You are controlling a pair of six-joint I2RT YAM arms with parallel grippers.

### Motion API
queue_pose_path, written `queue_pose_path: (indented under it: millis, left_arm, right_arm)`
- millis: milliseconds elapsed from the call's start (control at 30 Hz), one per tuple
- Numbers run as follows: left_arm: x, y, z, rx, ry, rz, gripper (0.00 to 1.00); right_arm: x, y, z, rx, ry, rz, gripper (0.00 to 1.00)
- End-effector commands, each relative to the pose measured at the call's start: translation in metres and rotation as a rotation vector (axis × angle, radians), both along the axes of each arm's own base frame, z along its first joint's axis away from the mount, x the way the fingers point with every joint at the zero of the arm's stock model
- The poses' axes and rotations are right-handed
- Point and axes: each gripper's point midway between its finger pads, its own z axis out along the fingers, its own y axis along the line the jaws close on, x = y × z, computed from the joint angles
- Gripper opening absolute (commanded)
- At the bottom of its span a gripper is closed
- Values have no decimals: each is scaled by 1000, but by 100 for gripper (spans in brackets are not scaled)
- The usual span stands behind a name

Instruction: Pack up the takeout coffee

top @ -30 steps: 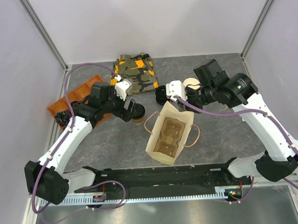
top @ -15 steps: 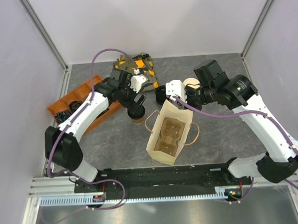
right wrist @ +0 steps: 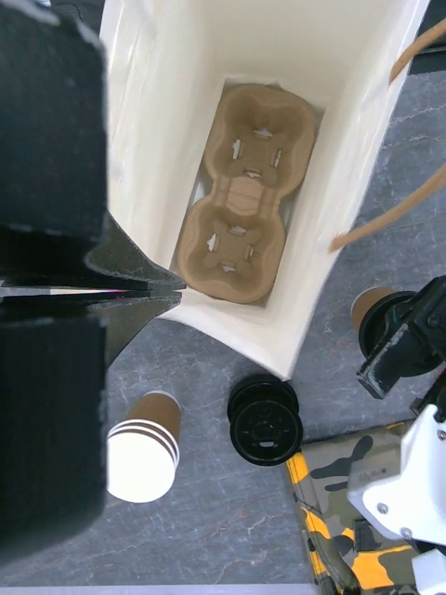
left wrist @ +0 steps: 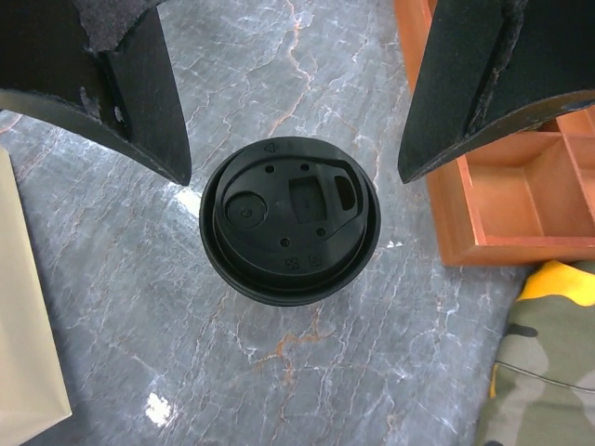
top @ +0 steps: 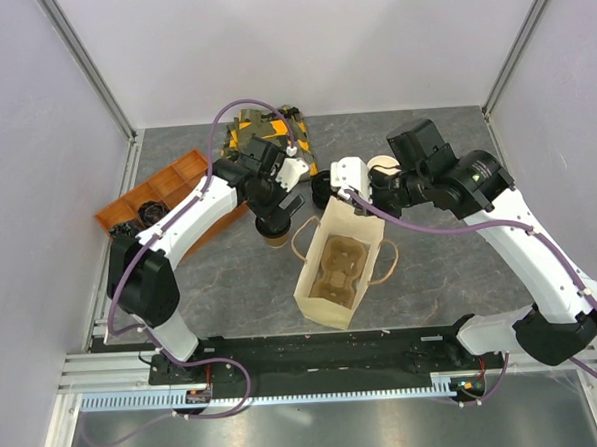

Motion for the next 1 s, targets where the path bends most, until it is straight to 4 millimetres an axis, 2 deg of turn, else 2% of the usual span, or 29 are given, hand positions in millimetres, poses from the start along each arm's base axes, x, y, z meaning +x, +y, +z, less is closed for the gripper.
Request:
queue_pose_path:
  millis: [0,333,433,467,533,567,633,667,867,967]
  left_arm:
    - [4,3,2,26,-12,-1,99]
    - [6,-4,-14,18,26,-10,98]
    - [8,-7,-15,9,29,-13,98]
    - [9,-7,-15,10,27,-14,98]
    - [9,-8,-13,3,24,-18,98]
    - [8,-8,-12,1,23,-19,98]
    - [8,-8,-10,-3,19,-20,98]
    - [7,-8,-8,-5,18,-20,98]
    - [8,-8,-5,-5,6,-26,98]
    - [9,-8,-5,-4,4,-26,98]
  right_arm:
    - [2,5,13,53,-56,11,0]
    - [6,8,14,51,-57,13,0]
    - [13,8,15,51,-46,-41,0]
    - [24,5,18,47,-67,-99,12]
    - [35,5,15,41,-43,-180,29]
    - [40,3,19,41,-49,-206,47]
    - [46,2,17,39,-24,-229,60]
    - [46,0,19,40,-22,-224,70]
    - [52,-4,6,0,20,-176,75]
    - [67,-8,-9,-33,61,-168,75]
